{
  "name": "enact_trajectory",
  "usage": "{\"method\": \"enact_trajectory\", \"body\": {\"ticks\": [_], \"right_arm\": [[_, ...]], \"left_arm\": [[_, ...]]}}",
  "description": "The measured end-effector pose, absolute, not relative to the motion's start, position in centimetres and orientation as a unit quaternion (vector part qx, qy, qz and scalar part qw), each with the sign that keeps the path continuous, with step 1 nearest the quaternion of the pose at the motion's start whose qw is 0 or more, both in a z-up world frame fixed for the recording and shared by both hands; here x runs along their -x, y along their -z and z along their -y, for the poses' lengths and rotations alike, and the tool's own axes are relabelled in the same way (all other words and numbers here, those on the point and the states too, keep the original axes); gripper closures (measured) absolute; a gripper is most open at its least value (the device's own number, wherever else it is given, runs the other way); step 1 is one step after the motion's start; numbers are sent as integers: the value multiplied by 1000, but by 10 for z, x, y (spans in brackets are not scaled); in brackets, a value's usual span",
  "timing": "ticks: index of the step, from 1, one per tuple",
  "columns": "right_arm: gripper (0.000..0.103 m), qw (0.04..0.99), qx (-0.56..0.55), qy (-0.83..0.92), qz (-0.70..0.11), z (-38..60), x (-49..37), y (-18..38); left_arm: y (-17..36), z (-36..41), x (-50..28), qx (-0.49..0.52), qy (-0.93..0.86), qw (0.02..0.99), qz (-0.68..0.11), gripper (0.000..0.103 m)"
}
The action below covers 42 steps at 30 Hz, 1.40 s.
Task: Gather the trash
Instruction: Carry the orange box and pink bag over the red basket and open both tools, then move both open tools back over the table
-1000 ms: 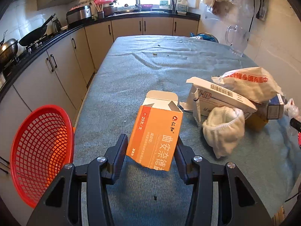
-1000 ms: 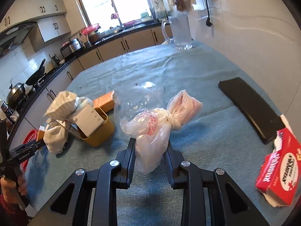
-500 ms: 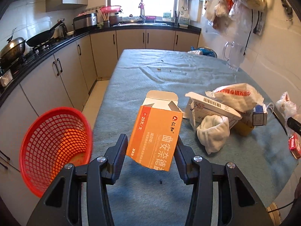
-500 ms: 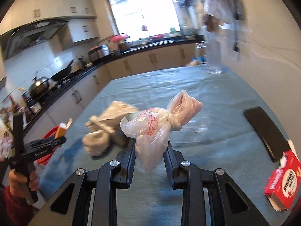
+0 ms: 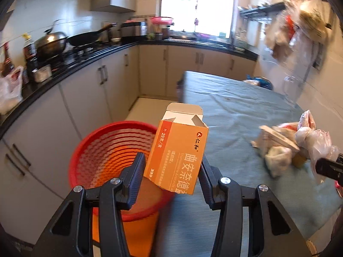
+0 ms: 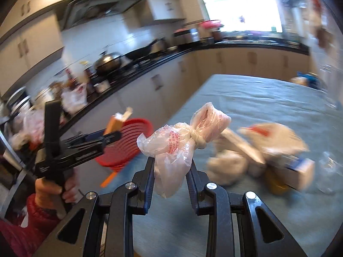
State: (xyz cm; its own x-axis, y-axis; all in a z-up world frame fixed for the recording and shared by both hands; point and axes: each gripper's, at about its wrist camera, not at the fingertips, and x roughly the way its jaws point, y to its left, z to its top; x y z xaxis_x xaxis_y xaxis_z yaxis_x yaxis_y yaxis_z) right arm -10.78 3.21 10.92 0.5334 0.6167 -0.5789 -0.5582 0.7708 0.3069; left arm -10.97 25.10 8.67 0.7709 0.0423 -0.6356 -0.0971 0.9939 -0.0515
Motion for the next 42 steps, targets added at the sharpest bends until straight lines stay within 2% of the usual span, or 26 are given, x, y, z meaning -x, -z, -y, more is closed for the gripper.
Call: {"method": "enact_trajectory", "body": {"ticks": [12,24,27,29,31,39,42], "right_arm": [[72,803,-23,-437,-403,-162,57,-76],[70,774,-44,-439,-455,-205,24,-41],[65,776,-45,-433,-456,-206,21,-40],[50,775,-51,-432,-458,-205,19,-41],[44,780,-54,-430,-451,-202,20,-44],[44,790,-68,-429,-432,-178,30,-58],[44,794,-78,-427,-426,-163,37,-63]], "left_arm": [[-55,-326,111,69,-110,921,-368,56],[-31,-344,102,84,-117,911,-386,56],[-32,-342,101,84,-118,912,-385,56],[-31,-343,101,89,-118,910,-386,55],[-32,-343,102,92,-117,910,-387,55],[-43,-336,109,88,-113,916,-375,55],[-50,-326,112,80,-105,921,-367,51]]}}
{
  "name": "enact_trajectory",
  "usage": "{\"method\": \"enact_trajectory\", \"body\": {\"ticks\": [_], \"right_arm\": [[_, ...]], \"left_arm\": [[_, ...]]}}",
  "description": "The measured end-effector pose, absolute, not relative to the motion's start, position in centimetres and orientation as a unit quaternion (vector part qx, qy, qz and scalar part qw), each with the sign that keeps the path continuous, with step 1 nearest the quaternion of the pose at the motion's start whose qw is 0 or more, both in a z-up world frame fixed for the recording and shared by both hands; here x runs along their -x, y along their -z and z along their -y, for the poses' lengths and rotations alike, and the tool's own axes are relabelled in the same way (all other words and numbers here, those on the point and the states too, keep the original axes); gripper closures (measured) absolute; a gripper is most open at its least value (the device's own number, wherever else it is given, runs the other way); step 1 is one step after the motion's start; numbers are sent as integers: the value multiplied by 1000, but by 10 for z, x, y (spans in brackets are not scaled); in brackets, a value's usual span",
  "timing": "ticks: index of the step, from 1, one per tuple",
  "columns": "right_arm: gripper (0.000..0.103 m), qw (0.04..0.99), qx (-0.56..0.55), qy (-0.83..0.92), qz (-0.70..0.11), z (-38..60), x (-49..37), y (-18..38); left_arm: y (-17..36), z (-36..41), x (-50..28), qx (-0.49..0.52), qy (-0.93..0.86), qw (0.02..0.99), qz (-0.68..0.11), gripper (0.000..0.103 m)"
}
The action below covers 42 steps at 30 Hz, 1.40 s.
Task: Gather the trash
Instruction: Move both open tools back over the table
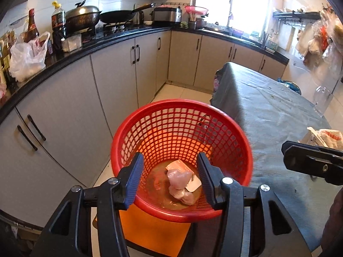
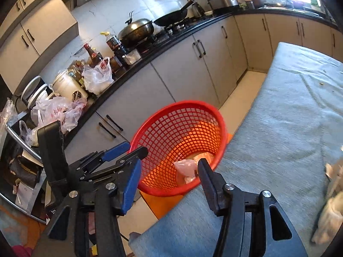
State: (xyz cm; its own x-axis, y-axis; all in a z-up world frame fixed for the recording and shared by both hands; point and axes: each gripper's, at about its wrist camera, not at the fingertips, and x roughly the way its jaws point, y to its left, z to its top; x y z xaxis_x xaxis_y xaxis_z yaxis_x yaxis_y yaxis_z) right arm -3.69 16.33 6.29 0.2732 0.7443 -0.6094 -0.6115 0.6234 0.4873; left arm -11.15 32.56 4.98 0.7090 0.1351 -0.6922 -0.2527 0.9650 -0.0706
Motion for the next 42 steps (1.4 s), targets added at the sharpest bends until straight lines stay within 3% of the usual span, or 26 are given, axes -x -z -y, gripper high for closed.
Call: {"method": "enact_trajectory", "body": {"ticks": [26,36,42], "right_arm": [[44,854,-165,-322,-374,51,100,-62],[42,876,-201,-252,-358,130,114,-51],[34,902,-186,-201,-335,154,113,-57]], "left_arm": [[-61,-163,98,2,27,927,-374,45],[-51,-79,81,-35,109,916,-386,29],[-41,-45,55,-48,117,905,-406,25]]}}
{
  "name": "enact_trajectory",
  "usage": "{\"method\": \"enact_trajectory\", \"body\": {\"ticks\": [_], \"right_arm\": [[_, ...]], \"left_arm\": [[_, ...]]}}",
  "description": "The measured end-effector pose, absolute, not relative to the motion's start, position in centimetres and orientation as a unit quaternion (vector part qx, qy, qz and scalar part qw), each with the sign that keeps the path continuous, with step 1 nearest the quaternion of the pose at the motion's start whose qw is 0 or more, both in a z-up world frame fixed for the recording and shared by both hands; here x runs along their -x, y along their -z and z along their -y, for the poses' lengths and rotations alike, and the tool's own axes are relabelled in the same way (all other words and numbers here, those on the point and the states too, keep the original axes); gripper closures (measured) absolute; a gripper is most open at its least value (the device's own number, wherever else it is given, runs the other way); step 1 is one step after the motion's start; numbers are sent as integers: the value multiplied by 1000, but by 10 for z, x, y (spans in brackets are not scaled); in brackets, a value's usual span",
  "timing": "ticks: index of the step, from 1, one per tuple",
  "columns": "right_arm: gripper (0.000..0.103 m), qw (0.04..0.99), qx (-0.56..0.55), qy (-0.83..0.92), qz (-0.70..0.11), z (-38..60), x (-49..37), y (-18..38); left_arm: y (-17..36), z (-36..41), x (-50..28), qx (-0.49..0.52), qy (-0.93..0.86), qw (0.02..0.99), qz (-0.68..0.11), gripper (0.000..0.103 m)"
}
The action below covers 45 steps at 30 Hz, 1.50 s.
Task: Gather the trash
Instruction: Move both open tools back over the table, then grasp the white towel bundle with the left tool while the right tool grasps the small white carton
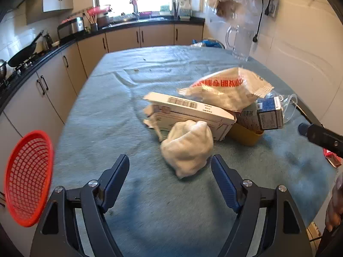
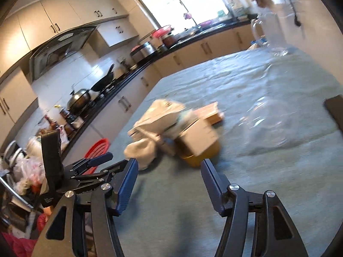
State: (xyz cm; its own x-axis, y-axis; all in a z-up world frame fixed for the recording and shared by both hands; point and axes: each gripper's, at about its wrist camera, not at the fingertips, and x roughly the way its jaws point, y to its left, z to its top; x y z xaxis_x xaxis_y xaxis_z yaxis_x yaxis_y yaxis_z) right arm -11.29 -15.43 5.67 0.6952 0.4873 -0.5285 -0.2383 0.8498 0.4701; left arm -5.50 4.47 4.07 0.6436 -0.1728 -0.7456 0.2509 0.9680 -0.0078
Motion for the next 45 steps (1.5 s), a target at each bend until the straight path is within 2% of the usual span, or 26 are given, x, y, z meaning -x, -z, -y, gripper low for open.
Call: {"method": "enact_trajectory", "body": {"ticks": [9,10,12,18,19,20,33,45], "right_arm": [[32,918,-103,-183,-336,153,81,-58],[32,917,-95,-184,-340,151,75,-56],[32,917,-77,-185,-344,145,67,-54],[35,921,-33,-174,-347,128,60,-45],[48,922,-25,-169,-347,126,61,-45],[55,922,-20,-168,-350,124,62,-44],[56,935,-71,-164,-305,146,114,-72],[58,921,-94,-206,-318,129,134,-66]], "left_arm": [[-28,-32,27,-32,111,900,-421,26],[-27,-32,26,-30,110,900,-420,29],[-25,-34,24,-20,120,897,-425,48],[-25,-34,28,-18,128,900,-416,59],[-25,-34,29,-18,128,901,-414,60],[-27,-35,31,-18,128,902,-411,60],[-46,-48,68,-25,132,917,-375,60],[-49,-58,92,-27,133,921,-365,60]]}}
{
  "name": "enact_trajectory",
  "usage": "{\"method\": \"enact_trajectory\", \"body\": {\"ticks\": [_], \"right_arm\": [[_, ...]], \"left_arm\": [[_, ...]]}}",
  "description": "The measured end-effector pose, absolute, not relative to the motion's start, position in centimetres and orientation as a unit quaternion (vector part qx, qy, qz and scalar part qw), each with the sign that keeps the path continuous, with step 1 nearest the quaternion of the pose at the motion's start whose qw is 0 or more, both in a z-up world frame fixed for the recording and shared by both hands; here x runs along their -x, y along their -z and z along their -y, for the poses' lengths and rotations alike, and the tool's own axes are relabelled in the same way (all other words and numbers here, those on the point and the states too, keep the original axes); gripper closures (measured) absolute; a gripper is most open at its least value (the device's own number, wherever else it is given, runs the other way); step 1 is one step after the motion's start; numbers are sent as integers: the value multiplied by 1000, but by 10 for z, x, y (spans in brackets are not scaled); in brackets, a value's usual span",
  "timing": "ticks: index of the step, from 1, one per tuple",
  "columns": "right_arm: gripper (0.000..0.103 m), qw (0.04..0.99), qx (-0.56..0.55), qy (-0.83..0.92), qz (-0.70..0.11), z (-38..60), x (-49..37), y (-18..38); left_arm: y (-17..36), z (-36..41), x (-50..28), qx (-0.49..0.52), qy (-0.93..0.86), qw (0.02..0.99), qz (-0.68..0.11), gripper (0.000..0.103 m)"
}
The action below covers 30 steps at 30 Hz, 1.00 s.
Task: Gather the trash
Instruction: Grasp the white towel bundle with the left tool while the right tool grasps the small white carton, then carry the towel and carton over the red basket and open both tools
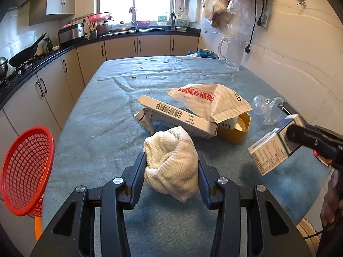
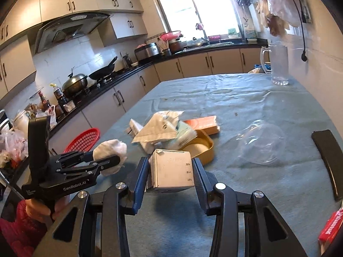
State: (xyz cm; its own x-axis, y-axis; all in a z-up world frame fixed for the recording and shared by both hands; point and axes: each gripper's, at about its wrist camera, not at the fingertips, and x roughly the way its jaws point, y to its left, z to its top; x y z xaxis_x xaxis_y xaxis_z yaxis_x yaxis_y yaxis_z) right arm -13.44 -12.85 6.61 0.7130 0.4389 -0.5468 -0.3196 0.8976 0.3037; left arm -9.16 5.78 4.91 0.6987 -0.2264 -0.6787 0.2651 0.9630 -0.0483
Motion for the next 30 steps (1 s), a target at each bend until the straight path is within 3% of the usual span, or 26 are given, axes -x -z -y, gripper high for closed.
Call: {"method": "enact_trajectory", "body": {"ticks": [30], "right_arm": [[59,917,-92,-223,-319,108,128,-68]], "left_arm": [[-57,-72,104,-26,113,930,-349,60]]}}
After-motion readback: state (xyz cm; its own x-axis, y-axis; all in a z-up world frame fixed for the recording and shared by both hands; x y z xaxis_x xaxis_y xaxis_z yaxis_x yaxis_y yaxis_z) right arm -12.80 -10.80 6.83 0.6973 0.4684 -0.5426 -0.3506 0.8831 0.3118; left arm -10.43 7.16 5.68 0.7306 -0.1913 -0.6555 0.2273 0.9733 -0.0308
